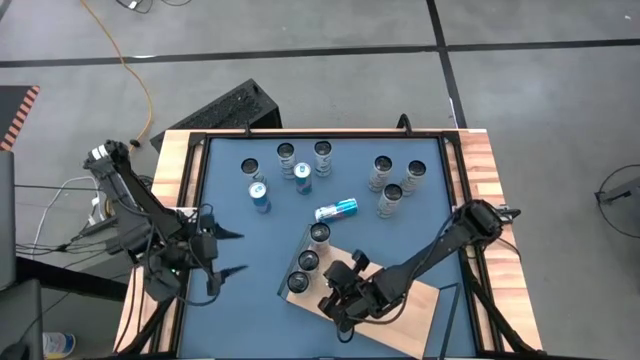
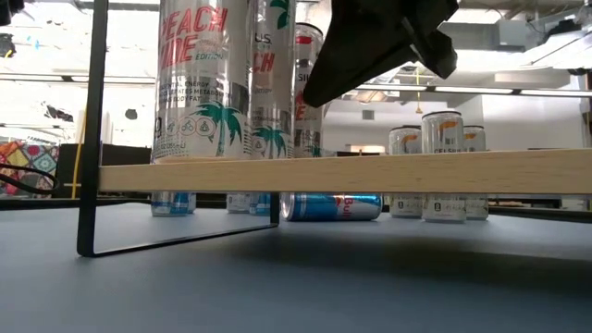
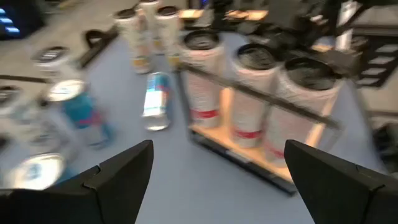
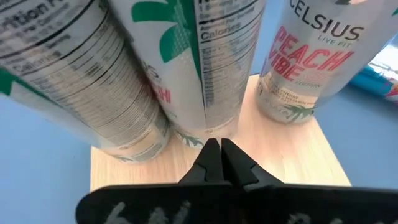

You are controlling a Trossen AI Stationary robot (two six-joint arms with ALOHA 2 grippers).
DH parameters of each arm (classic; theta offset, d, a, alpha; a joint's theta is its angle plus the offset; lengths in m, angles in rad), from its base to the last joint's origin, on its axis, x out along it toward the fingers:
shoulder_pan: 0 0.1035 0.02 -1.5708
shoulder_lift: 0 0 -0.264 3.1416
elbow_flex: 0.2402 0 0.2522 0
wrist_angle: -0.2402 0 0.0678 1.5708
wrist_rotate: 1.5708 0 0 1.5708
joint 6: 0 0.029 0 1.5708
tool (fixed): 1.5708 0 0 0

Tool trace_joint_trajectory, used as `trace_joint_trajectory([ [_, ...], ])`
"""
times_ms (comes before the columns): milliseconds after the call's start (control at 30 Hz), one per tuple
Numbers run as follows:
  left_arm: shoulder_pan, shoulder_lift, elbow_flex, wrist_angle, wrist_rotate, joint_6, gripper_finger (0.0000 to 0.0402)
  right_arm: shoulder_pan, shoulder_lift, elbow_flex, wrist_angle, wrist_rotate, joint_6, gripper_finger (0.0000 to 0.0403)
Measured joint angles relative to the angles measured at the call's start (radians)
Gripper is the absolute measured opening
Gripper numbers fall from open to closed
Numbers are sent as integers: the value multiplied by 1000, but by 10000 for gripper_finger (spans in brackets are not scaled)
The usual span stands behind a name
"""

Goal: Place canned beverage on shelf
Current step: Adjust the white pink soda cans on the shelf

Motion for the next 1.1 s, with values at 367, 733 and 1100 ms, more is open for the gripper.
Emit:
trace_joint_trajectory([
  [367, 58, 0, -231, 607, 153, 249, 348, 24, 0, 0, -1, 20, 27, 0],
  [733, 101, 0, -300, 624, 188, 173, 348, 51, 0, 0, 215, 23, -118, 0],
  [1100, 101, 0, -302, 626, 188, 178, 348, 68, -31, 0, -127, 211, 195, 0],
])
